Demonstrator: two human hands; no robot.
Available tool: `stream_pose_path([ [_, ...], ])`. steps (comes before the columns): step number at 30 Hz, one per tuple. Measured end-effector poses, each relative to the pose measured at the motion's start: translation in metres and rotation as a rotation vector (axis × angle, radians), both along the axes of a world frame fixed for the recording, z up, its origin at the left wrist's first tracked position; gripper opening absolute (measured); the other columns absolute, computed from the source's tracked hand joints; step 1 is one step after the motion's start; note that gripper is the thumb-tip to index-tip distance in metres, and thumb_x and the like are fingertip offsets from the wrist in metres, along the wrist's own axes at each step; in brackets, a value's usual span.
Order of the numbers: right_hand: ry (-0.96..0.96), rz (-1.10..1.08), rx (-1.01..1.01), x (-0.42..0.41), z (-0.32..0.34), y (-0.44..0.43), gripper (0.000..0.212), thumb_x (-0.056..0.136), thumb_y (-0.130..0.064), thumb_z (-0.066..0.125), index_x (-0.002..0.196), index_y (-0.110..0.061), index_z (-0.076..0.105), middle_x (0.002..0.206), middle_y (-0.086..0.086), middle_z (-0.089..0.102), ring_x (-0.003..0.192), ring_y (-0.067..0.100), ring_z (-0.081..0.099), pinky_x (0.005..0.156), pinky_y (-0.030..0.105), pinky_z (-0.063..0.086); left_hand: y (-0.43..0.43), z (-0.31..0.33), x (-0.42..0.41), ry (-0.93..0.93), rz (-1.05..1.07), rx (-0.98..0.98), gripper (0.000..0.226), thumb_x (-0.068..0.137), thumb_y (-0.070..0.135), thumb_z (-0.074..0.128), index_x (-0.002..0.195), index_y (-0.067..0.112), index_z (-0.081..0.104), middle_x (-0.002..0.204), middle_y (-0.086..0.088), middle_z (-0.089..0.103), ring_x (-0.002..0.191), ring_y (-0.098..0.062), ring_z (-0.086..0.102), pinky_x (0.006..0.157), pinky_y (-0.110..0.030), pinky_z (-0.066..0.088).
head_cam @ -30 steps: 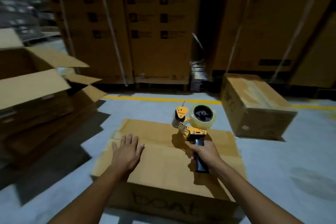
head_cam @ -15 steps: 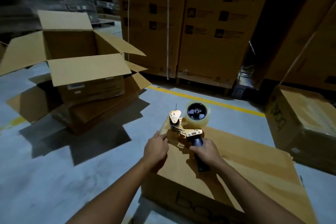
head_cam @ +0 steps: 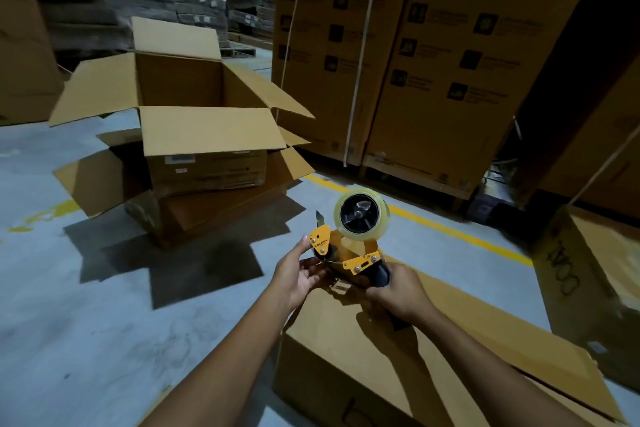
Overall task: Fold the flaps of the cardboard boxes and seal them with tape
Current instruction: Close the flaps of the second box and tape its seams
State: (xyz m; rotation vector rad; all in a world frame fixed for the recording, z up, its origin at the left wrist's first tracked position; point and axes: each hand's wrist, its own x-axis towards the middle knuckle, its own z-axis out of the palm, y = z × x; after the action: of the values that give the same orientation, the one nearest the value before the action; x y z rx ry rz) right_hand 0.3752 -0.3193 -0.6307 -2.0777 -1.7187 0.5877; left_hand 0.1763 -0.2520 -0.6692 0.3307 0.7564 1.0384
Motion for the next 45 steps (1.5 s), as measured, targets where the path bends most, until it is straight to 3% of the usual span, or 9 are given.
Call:
stream_pose_path([
  [4,-0.069,0.05,0.026,-0.002,0.008,0.013,0.026,0.076,-0.023,0.077,0.078,-0.027,0.051,0.073,-0.006,0.056,0.065,0.008,0.053,0.052,0.02,0.038,0.014,-0.014,-0.011,-0.065,0.002,-0.026,0.028,0.098,0.029,0.059,0.114,0.007,0.065,0.113,-0.022,0.062,0.1,-0.031,0.063,0.077,-0.037,0.056],
  [10,-0.125,0.072,0.04,-0.003,-0.002,0.029,0.022,0.077,-0.025,0.075,0.086,-0.021,0.055,0.08,-0.002,0.059,0.071,0.013,0.057,0.055,0.025,0.043,0.03,-0.024,-0.017,-0.064,0.058,-0.094,0.009,0.098,0.004,0.052,0.098,-0.001,0.06,0.099,-0.024,0.063,0.088,-0.03,0.064,0.083,-0.036,0.055],
  [17,-0.168,0.106,0.048,0.004,-0.014,0.033,0.027,0.078,-0.026,0.076,0.092,-0.02,0.054,0.088,0.0,0.059,0.079,0.017,0.057,0.057,0.022,0.04,0.043,-0.043,-0.015,0.139,0.051,-0.082,0.035,0.092,-0.018,0.035,0.108,0.002,0.058,0.094,-0.026,0.064,0.081,-0.028,0.065,0.055,-0.026,0.058],
  [24,-0.174,0.112,0.052,0.008,-0.025,0.036,0.027,0.076,-0.027,0.076,0.091,-0.02,0.055,0.086,-0.001,0.06,0.075,0.013,0.056,0.064,0.03,0.049,0.039,-0.053,-0.01,0.322,0.025,-0.091,0.031,0.088,-0.018,0.037,0.094,-0.006,0.064,0.085,-0.023,0.064,0.069,-0.024,0.06,0.047,-0.021,0.052],
  [31,-0.135,0.137,0.019,0.012,-0.035,0.04,0.029,0.076,-0.027,0.074,0.097,-0.019,0.057,0.089,0.0,0.063,0.079,0.015,0.059,0.067,0.033,0.052,0.022,-0.071,-0.005,0.46,-0.082,0.043,0.026,0.09,-0.018,0.044,0.1,-0.011,0.068,0.065,-0.014,0.069,0.05,-0.015,0.059,0.044,-0.018,0.049],
  [37,-0.068,0.168,-0.057,0.013,-0.033,0.046,0.037,0.079,-0.026,0.074,0.112,-0.02,0.059,0.1,0.001,0.065,0.088,0.015,0.061,0.075,0.031,0.055,0.006,-0.075,-0.009,0.761,-0.236,0.358,0.031,0.092,-0.005,0.05,0.094,0.007,0.079,0.106,-0.01,0.072,0.097,-0.027,0.067,0.069,-0.023,0.052],
  [39,-0.053,0.176,-0.073,0.01,-0.031,0.046,0.035,0.081,-0.022,0.074,0.113,-0.019,0.059,0.101,0.002,0.065,0.09,0.017,0.062,0.077,0.032,0.055,0.004,-0.064,-0.013,0.775,-0.303,0.364,0.031,0.093,0.003,0.047,0.105,0.008,0.075,0.104,-0.003,0.069,0.091,-0.019,0.064,0.067,-0.019,0.05],
  [42,-0.029,0.191,-0.107,0.01,-0.027,0.045,0.03,0.083,-0.017,0.073,0.11,-0.018,0.059,0.102,0.003,0.065,0.093,0.019,0.062,0.079,0.03,0.054,0.002,-0.052,-0.013,0.895,-0.359,0.491,0.019,0.093,0.014,0.044,0.08,0.01,0.056,0.084,-0.003,0.055,0.076,-0.015,0.046,0.072,-0.03,0.039],
  [45,-0.014,0.206,-0.156,0.011,-0.021,0.047,0.024,0.082,-0.012,0.073,0.102,-0.018,0.061,0.1,0.006,0.066,0.092,0.021,0.063,0.075,0.028,0.053,-0.004,-0.052,-0.009,0.914,-0.372,0.551,0.018,0.096,0.015,0.048,0.078,0.012,0.049,0.083,-0.005,0.05,0.076,-0.017,0.045,0.071,-0.034,0.038],
])
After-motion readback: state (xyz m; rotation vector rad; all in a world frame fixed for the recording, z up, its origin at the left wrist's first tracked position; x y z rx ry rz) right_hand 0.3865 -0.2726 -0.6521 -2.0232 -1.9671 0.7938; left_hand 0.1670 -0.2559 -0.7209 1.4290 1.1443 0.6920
